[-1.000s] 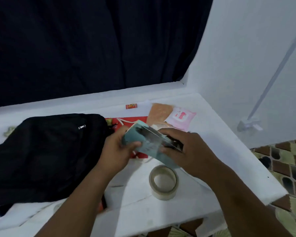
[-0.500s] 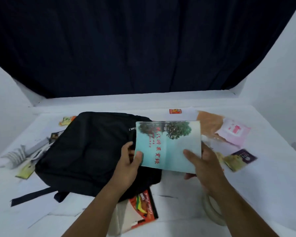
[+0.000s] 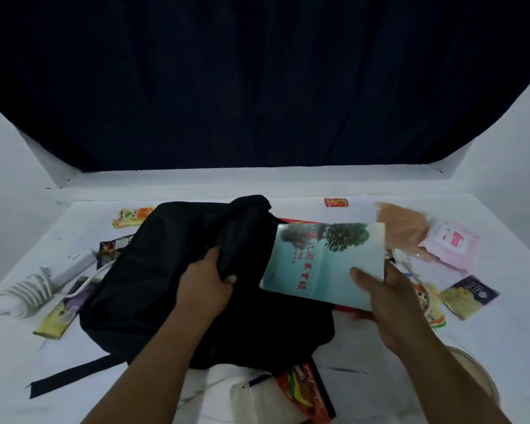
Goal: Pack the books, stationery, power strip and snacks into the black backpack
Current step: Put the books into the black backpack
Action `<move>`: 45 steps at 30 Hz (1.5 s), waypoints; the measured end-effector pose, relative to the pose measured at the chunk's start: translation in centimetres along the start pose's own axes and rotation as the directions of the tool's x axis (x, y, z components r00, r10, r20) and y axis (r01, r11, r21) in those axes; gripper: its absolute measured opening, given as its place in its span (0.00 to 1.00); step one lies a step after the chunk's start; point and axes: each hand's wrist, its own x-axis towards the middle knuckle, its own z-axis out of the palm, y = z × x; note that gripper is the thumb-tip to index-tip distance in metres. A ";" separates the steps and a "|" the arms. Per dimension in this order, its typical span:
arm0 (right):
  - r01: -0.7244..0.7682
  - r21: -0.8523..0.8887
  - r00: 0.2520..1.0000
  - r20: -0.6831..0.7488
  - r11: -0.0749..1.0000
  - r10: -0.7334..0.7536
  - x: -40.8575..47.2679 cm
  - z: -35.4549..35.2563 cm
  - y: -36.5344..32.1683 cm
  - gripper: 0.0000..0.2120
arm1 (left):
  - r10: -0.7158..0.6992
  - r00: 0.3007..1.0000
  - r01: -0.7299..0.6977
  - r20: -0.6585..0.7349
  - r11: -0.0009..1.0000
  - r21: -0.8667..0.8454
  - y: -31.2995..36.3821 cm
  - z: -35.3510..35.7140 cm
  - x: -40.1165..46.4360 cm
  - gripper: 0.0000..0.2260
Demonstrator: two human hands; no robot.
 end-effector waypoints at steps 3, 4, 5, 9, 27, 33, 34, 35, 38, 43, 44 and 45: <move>-0.045 -0.017 0.997 0.065 0.999 0.046 -0.4 1.6 0.1 0.10 | -0.134 0.991 0.129 0.017 0.903 -0.409 -1.5 -3.5 0.9 0.14; -0.058 -0.023 0.994 0.096 0.998 0.059 -0.5 2.2 0.0 0.10 | -0.156 0.987 0.152 0.037 0.839 -0.523 -1.9 -4.6 0.8 0.11; -0.074 -0.030 0.989 0.126 0.997 0.077 -0.7 2.8 -0.1 0.09 | -0.163 0.985 0.163 0.056 0.771 -0.615 -2.2 -5.6 0.7 0.10; -0.127 -0.043 0.962 0.236 0.991 0.134 -0.9 5.9 -0.3 0.05 | -0.131 0.989 0.135 0.066 0.635 -0.760 -1.9 -8.7 0.0 0.09; 0.306 -0.482 0.723 0.679 0.821 0.129 3.2 17.3 4.5 0.48 | -0.103 0.986 0.164 0.129 0.533 -0.830 -3.3 -8.0 -1.3 0.11; 0.426 -0.519 0.708 0.701 0.741 0.085 5.5 19.4 5.6 0.44 | -0.098 0.987 0.158 0.125 0.539 -0.828 -3.4 -7.8 -1.1 0.11; 0.424 -0.514 0.715 0.695 0.746 0.073 5.6 19.4 6.0 0.44 | -0.096 0.987 0.160 0.128 0.538 -0.828 -3.5 -7.8 -1.1 0.11; 0.420 -0.509 0.724 0.687 0.752 0.060 5.8 19.4 6.3 0.44 | -0.096 0.987 0.161 0.130 0.536 -0.829 -3.5 -7.7 -1.0 0.12; 0.420 -0.530 0.757 0.653 0.737 0.038 5.9 19.1 7.1 0.43 | -0.104 0.986 0.163 0.127 0.532 -0.831 -3.5 -7.4 -1.1 0.12; 0.416 -0.556 0.780 0.625 0.720 0.033 5.2 18.6 6.8 0.41 | -0.098 0.988 0.150 0.115 0.535 -0.832 -3.5 -6.9 -1.5 0.12; 0.419 -0.559 0.773 0.633 0.715 0.042 4.9 18.3 6.7 0.39 | -0.096 0.989 0.148 0.114 0.542 -0.827 -3.6 -6.6 -1.5 0.12; 0.414 -0.548 0.763 0.644 0.727 0.050 4.5 17.9 6.6 0.38 | -0.100 0.989 0.148 0.111 0.551 -0.821 -3.8 -6.2 -1.6 0.13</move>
